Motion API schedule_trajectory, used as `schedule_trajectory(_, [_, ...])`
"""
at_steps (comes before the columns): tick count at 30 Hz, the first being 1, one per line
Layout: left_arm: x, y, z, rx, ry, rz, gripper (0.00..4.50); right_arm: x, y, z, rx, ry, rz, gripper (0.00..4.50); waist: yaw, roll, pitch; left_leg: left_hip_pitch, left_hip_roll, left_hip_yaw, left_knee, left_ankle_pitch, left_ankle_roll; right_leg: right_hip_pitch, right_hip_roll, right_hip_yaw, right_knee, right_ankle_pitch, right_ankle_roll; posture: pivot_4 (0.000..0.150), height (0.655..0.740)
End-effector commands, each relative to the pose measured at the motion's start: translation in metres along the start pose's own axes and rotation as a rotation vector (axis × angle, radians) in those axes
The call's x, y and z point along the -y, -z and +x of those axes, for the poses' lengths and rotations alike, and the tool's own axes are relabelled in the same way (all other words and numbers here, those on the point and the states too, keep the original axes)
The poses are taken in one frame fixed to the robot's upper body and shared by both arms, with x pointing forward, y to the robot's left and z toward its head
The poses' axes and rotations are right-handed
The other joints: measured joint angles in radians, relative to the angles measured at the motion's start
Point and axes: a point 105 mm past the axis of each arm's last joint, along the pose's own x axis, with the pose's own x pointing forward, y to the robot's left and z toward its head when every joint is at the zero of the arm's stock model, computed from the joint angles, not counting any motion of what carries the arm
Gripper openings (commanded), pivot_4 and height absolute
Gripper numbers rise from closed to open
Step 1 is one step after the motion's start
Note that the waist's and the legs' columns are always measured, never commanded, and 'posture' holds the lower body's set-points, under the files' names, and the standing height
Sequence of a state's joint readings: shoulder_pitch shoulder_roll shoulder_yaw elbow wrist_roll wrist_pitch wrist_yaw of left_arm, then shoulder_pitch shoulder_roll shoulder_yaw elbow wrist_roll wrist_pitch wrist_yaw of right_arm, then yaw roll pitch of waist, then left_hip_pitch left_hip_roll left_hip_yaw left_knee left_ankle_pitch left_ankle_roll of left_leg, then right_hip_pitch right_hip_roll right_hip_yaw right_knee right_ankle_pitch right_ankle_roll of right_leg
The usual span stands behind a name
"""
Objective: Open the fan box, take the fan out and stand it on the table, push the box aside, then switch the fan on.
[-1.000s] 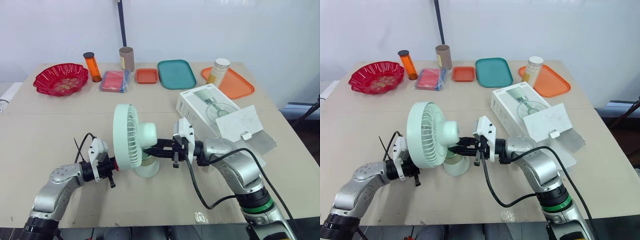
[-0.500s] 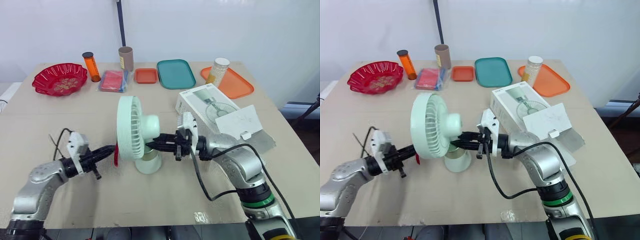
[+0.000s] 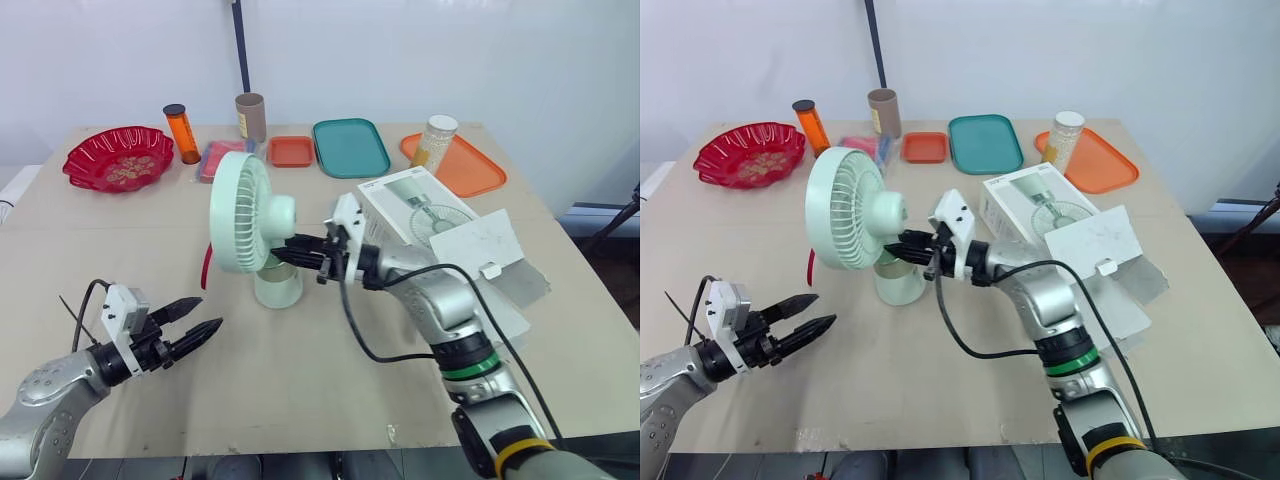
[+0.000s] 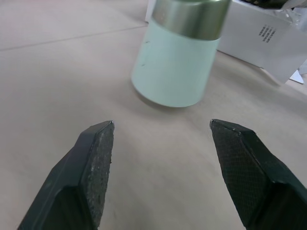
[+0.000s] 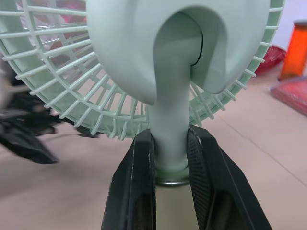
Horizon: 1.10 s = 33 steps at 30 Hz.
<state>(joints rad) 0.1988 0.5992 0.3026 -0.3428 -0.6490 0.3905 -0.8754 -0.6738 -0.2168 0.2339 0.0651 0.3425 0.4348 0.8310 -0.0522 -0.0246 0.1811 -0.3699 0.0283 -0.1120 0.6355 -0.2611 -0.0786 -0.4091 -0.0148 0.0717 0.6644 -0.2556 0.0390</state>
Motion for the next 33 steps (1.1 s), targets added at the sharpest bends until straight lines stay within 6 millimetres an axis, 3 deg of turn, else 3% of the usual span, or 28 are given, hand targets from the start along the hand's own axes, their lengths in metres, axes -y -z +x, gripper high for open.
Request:
schedule_trajectory(1, [0.005,-0.007,-0.004,0.025,-0.008,0.048,3.43,0.005,-0.026,0.01,0.089,0.026,-0.078,0.34,0.0,0.0,0.0,0.0,0.0,0.0,0.0,0.0,0.0,0.0,0.0,0.0,0.0,0.0,0.0,0.15,0.74])
schedule_trajectory(11, [0.004,-0.008,0.0,0.035,-0.003,0.057,3.43,0.002,0.001,0.007,0.009,-0.001,-0.077,0.34,0.001,0.0,0.0,0.001,0.0,0.0,0.0,0.0,0.0,0.0,0.0,0.0,0.0,0.0,0.0,0.15,0.74])
schedule_trajectory(16, [0.004,-0.004,0.004,0.039,0.005,0.057,3.48,0.004,0.004,0.001,-0.011,0.007,-0.076,2.81,0.001,0.0,0.0,0.001,0.0,0.0,0.0,0.0,0.0,0.001,0.0,0.0,0.0,0.0,0.0,0.15,0.74])
schedule_trajectory(20, [0.004,-0.001,0.008,0.041,0.017,0.058,3.48,0.005,0.003,-0.003,-0.018,0.006,-0.081,4.47,0.001,0.0,0.0,0.001,0.0,0.0,0.0,0.0,0.0,0.001,0.0,0.0,0.0,0.0,0.0,0.15,0.74])
schedule_trajectory(26, [0.004,-0.006,0.01,0.057,0.036,0.07,3.48,0.005,-0.002,-0.027,-0.032,0.002,-0.093,4.47,0.002,0.0,0.0,0.001,0.0,0.0,0.0,0.0,0.0,0.001,0.0,0.0,0.0,0.0,0.0,0.15,0.74])
schedule_trajectory(33, [-0.009,-0.034,0.016,0.082,0.052,0.137,3.48,0.003,-0.027,-0.1,-0.077,0.098,-0.119,4.47,0.007,0.0,0.0,0.0,-0.001,-0.001,0.0,0.0,0.0,0.001,-0.001,0.0,0.0,-0.001,0.001,0.15,0.74])
